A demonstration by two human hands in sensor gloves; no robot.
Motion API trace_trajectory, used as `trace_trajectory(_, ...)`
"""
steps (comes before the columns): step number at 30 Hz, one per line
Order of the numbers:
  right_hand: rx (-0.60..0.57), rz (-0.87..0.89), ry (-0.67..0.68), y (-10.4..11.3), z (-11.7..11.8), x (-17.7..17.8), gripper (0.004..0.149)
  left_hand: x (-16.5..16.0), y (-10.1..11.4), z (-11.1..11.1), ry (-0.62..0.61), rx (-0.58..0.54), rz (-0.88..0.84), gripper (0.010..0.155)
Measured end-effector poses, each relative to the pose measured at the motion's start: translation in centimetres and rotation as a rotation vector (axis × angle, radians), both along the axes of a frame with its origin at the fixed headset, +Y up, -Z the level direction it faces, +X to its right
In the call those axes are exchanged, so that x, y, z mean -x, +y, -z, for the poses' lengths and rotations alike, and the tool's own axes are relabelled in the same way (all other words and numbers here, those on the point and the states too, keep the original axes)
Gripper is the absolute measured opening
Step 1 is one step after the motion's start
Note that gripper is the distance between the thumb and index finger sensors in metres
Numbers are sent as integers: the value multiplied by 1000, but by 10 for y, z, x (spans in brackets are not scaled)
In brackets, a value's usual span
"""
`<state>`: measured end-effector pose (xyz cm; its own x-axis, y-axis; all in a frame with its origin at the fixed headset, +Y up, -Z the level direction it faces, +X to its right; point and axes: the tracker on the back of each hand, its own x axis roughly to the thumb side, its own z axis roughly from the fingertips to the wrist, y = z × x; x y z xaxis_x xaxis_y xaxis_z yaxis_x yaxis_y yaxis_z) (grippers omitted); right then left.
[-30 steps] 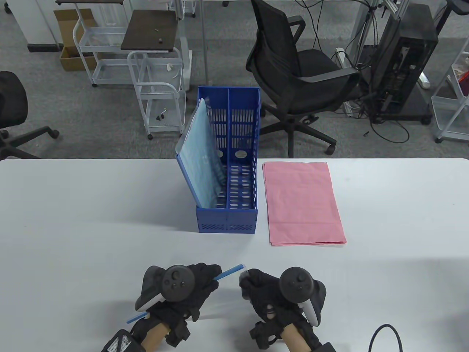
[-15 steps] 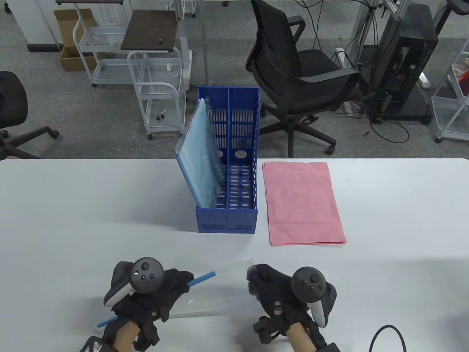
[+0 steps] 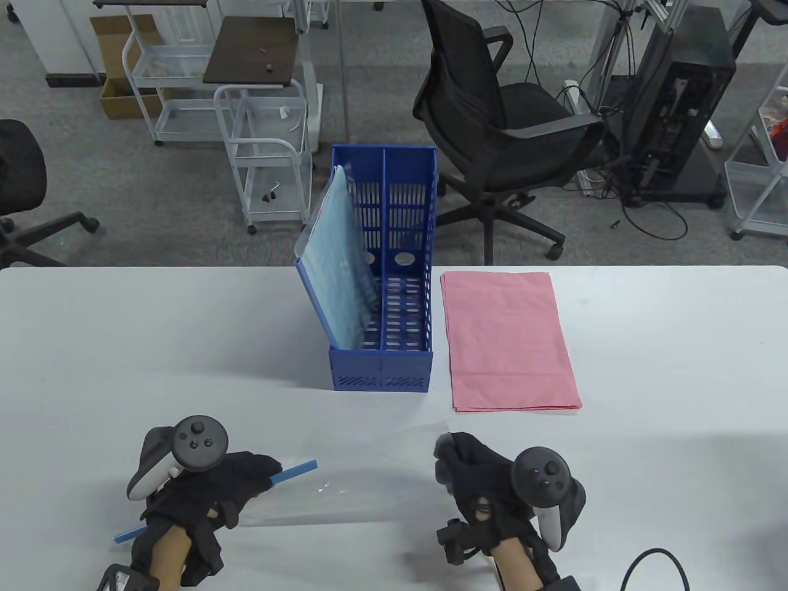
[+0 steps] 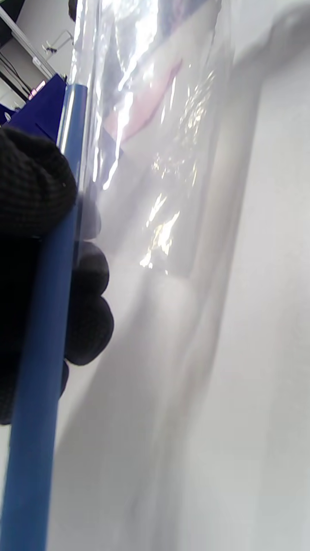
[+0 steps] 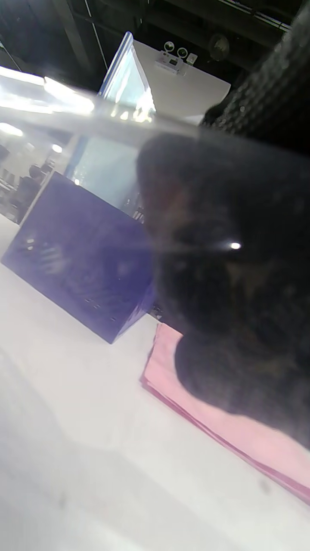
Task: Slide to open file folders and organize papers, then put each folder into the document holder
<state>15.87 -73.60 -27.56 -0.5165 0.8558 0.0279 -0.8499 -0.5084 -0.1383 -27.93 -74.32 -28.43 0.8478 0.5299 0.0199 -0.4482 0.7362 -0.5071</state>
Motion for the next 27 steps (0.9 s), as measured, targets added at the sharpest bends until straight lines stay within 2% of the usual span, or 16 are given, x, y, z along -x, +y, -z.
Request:
trace_trajectory(8,-11,27,-78,7,1,-23,40,25,-6,1,80,66,6,44)
trace_trajectory(12,-12,66,-119,11,0,-34,40,49,-9,0,238,69,41,45)
trace_trajectory(16,-26,1,-97,12,-1,-28,40,65,-21,2,364,110,48,48)
trace_trajectory(20,-32,-22,-58,12,-2,-18,40,70,-33,6,452,114,184,50)
trace_trajectory(23,-32,-33,-45,12,-2,-16,40,69,-37,9,488,112,221,51)
trace_trajectory(27,-20,-23,-28,10,-1,-14,40,65,-35,12,519,45,364,50)
